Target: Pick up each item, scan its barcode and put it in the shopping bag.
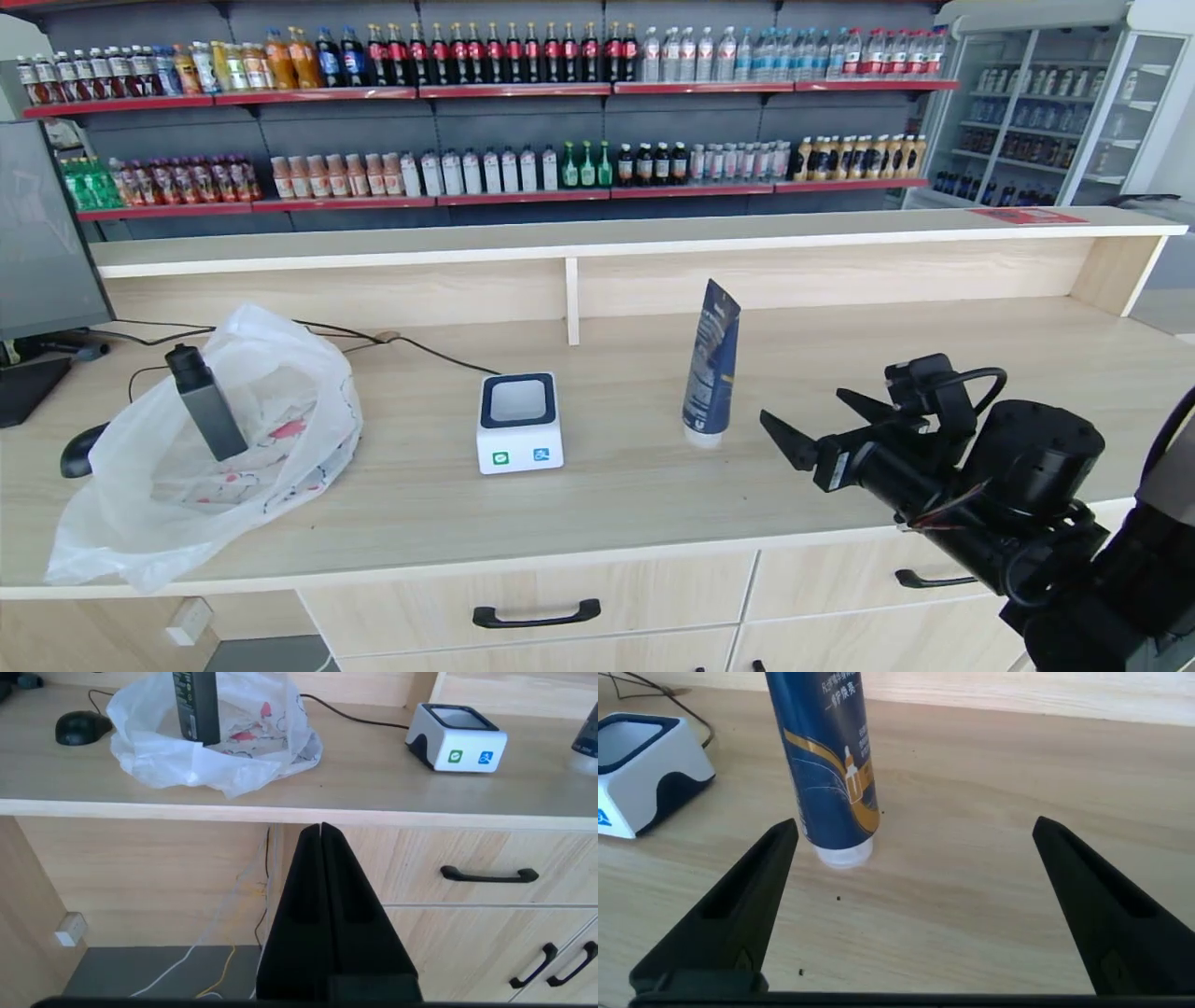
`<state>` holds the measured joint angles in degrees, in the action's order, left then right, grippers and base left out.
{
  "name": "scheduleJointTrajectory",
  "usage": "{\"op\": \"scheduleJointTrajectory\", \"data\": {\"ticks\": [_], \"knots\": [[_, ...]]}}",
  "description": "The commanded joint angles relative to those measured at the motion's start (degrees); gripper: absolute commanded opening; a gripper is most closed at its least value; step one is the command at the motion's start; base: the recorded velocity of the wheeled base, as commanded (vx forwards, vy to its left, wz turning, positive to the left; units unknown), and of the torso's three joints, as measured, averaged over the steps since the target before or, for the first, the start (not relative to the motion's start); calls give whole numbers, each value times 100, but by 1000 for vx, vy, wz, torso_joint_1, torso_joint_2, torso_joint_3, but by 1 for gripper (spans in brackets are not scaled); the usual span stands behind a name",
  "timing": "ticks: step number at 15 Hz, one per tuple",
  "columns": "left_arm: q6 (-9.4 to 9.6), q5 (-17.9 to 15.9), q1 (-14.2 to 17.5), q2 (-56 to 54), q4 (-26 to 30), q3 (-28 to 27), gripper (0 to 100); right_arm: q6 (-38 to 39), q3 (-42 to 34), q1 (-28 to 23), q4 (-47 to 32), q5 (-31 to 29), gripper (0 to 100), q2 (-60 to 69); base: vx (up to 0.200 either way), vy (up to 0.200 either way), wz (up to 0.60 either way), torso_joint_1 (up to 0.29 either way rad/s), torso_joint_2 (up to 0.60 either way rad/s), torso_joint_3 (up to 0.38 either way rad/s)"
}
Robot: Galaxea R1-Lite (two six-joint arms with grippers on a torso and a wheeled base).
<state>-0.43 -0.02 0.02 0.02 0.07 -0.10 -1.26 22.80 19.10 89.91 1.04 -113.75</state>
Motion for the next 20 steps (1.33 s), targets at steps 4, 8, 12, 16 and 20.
{"op": "scheduleJointTrajectory", "data": {"ticks": [4, 8, 12, 16, 20], "knots": [[-1, 2, -2, -2, 1, 1, 0, 266, 322, 779, 9, -1106, 100, -314, 0, 0, 0, 0, 0, 0], [-1, 2, -11, -2, 1, 1, 0, 433, 296, 1280, 9, -1422, 100, -402, 0, 0, 0, 0, 0, 0], [-1, 2, -2, -2, 1, 1, 0, 407, 788, 1166, 9, -1615, 100, -534, 0, 0, 0, 0, 0, 0], [-10, 2, -11, -2, 1, 1, 0, 389, 1517, 1148, 9, -1738, 100, -982, 0, 0, 0, 0, 0, 0], [-10, 2, -2, -2, 1, 10, 0, 363, 2036, 937, 9, -1738, 100, -1308, 0, 0, 0, 0, 0, 0]]}}
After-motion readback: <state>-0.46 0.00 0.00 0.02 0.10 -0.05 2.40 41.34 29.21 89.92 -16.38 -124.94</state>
